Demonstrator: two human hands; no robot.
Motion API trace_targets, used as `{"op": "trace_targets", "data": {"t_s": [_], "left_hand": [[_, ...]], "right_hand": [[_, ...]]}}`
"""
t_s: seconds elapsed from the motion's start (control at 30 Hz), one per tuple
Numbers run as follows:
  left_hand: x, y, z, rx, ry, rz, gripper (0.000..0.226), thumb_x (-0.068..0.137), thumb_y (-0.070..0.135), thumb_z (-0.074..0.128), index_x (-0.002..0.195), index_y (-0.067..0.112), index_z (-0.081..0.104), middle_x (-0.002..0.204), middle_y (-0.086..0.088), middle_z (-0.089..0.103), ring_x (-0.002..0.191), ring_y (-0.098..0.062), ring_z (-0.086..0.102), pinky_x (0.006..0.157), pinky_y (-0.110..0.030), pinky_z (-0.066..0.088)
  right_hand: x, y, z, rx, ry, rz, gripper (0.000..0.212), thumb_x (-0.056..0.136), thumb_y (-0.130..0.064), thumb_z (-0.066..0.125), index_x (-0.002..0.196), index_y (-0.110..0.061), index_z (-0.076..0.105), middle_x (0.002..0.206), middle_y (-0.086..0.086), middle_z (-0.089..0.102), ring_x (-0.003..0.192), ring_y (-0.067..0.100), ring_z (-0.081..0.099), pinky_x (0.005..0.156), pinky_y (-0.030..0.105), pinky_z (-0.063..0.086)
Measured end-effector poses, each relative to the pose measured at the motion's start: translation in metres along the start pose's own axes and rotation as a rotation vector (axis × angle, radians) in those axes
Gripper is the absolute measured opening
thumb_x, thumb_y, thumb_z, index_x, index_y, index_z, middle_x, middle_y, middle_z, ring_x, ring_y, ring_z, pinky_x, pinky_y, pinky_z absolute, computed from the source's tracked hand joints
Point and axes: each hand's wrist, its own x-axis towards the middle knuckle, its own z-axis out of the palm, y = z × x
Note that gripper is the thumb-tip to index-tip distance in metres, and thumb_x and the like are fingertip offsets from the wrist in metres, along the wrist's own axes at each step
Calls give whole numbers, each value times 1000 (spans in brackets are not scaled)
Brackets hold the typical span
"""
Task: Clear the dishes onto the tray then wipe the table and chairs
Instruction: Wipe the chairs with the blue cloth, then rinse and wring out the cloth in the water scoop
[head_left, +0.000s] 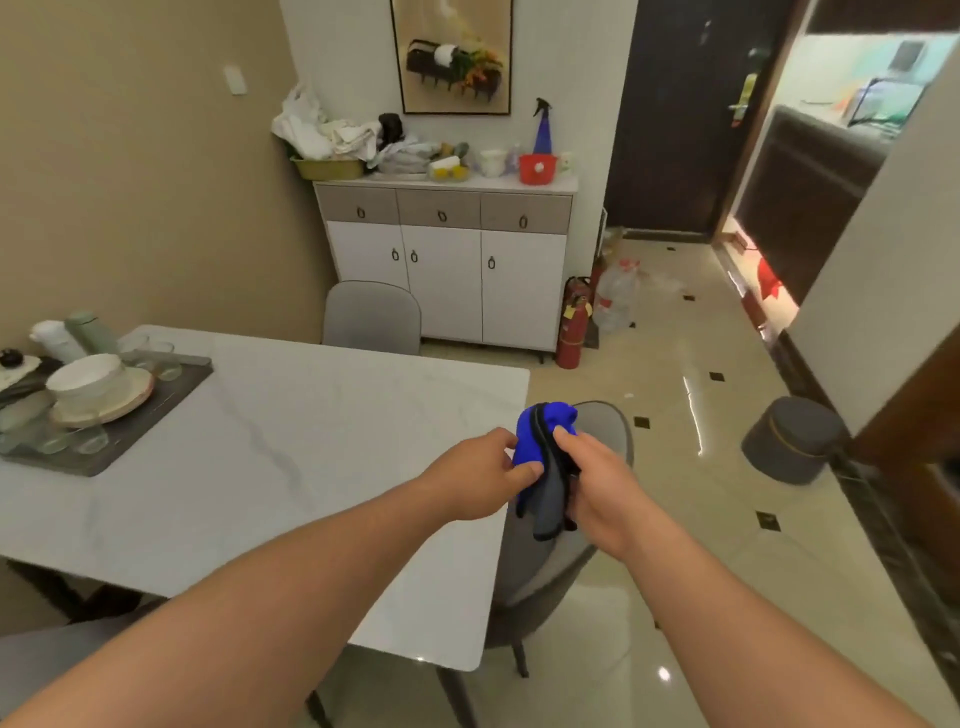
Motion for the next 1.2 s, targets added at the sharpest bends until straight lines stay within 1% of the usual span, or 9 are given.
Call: {"op": "trace_targets", "data": {"t_s": [0.1,0.23,0.47,0.67,0.8,0.97,1.03,1.1,1.2], "left_hand": [[21,61,22,28,-39,92,44,97,52,56,129,22,51,109,3,66,97,-17,63,83,-31,52],[64,119,41,37,-57,159,23,94,51,62,103,35,49,83,16,58,75,-2,55,62,-20,41],[186,170,70,93,-126,151,24,94,45,63,106,25,59,86,5,64,76,-11,60,66,-25,47],[321,206,79,18,-142,241,28,91,47,65,114,31,63,95,8,69,89,-15,66,78,-34,57],[412,242,69,-81,-157,278,23,96,39,62,117,33,65,97,7,70,89,-13,65,73,-25,50],[506,285,59,-209,-168,273,32,104,28,51,133,32,64,114,6,71,104,-14,65,94,-29,53],[552,303,53,-235,-149,231,33,106,26,47,136,30,62,115,5,70,102,-16,67,89,-25,55],[570,305,42,-219,-97,213,27,107,25,45,120,27,68,103,6,69,94,-15,66,78,-20,54],[634,323,23,-176,105,116,25,107,29,41,97,22,62,96,0,66,92,-21,61,80,-35,52]], "right_hand": [[-4,-30,-57,20,28,-25,29,105,-28,50,128,-16,63,116,13,75,108,32,72,99,52,53],[3,-67,-115,6,49,-43,28,105,-26,50,127,-14,63,114,13,75,102,33,70,101,55,48],[66,-117,-199,19,143,-5,34,100,-41,59,124,-18,63,111,6,77,99,22,75,92,47,58],[160,-184,-272,-36,216,30,37,98,-49,59,123,-22,65,109,5,78,105,23,74,100,49,54],[228,-238,-325,-80,263,28,35,96,-42,61,122,-19,64,113,8,76,105,28,72,100,52,54],[301,-300,-380,-74,310,13,29,91,-23,55,117,-13,63,108,17,72,86,24,66,93,45,54],[342,-321,-405,-54,299,28,21,93,-18,53,111,-16,61,101,12,69,79,21,65,81,40,52],[363,-329,-414,-42,314,19,16,93,-14,52,106,-18,59,99,9,66,80,22,63,75,37,50],[434,-350,-449,-173,245,19,21,92,-11,54,110,-17,60,112,12,69,100,28,68,86,41,56]]}}
